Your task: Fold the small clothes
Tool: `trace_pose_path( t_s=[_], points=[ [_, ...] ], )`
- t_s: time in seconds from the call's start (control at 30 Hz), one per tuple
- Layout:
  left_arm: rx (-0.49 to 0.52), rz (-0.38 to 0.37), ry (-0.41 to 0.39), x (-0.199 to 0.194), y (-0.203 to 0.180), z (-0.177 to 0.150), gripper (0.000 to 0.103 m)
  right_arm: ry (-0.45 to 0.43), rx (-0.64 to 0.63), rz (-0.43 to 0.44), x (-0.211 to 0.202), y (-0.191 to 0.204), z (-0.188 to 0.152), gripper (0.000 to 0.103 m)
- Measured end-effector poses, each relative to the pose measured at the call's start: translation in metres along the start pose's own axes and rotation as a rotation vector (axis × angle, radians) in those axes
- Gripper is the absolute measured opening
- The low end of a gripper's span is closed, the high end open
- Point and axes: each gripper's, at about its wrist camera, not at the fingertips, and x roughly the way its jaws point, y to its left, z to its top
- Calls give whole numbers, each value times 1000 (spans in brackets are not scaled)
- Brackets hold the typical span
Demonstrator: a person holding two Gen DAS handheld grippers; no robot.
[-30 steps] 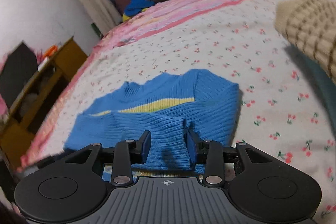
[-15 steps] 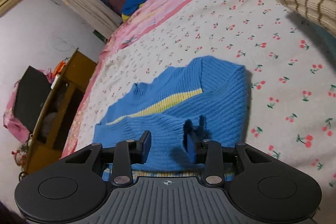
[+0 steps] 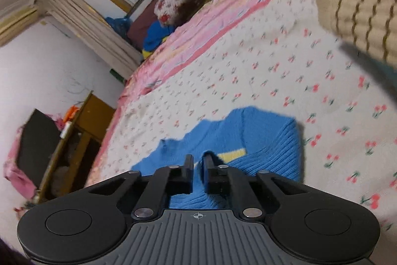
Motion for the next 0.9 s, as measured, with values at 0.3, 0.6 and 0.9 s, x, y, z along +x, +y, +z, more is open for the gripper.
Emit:
trace_pose_path(
  t_s=[0.3,0.6,0.9],
  points=[
    [2,3,-1,0,-1,-1,46,96,-22,15,9,-12,-10,11],
    [-26,-9,-55,-10,2,3,46,85,-10,-6,22,-5,-2,4],
    [-60,36,-16,11,11,16,48,14,-189,-175,11,7,-9,3]
  ],
)
